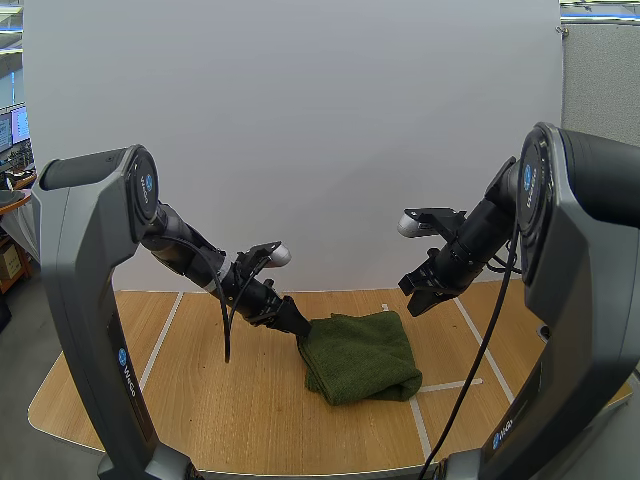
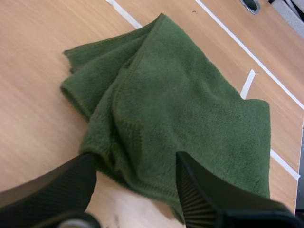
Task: Fold the towel
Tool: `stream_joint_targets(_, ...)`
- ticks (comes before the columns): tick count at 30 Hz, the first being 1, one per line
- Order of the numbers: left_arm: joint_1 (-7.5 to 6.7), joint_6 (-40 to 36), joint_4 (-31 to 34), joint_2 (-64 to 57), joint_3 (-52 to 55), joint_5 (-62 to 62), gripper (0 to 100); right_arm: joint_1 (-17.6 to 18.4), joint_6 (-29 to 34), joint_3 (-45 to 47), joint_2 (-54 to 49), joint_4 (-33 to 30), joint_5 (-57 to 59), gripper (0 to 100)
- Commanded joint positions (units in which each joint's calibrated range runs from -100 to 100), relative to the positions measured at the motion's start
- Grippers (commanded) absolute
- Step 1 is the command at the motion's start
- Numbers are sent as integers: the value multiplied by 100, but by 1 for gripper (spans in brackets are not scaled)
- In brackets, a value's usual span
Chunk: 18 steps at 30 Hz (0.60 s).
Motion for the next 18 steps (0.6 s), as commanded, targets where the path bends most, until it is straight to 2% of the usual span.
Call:
stream_joint_targets(1, -212, 59, -192, 172, -44, -444, 83, -21, -77, 223, -363, 23, 86, 0)
stream_joint_targets(12, -221, 214, -374, 284, -44, -763, 83, -21, -77, 301, -605, -90, 86, 0)
stream_joint_targets(18, -399, 278, -410, 284, -44, -986, 82, -21, -77, 301, -605, -90, 86, 0)
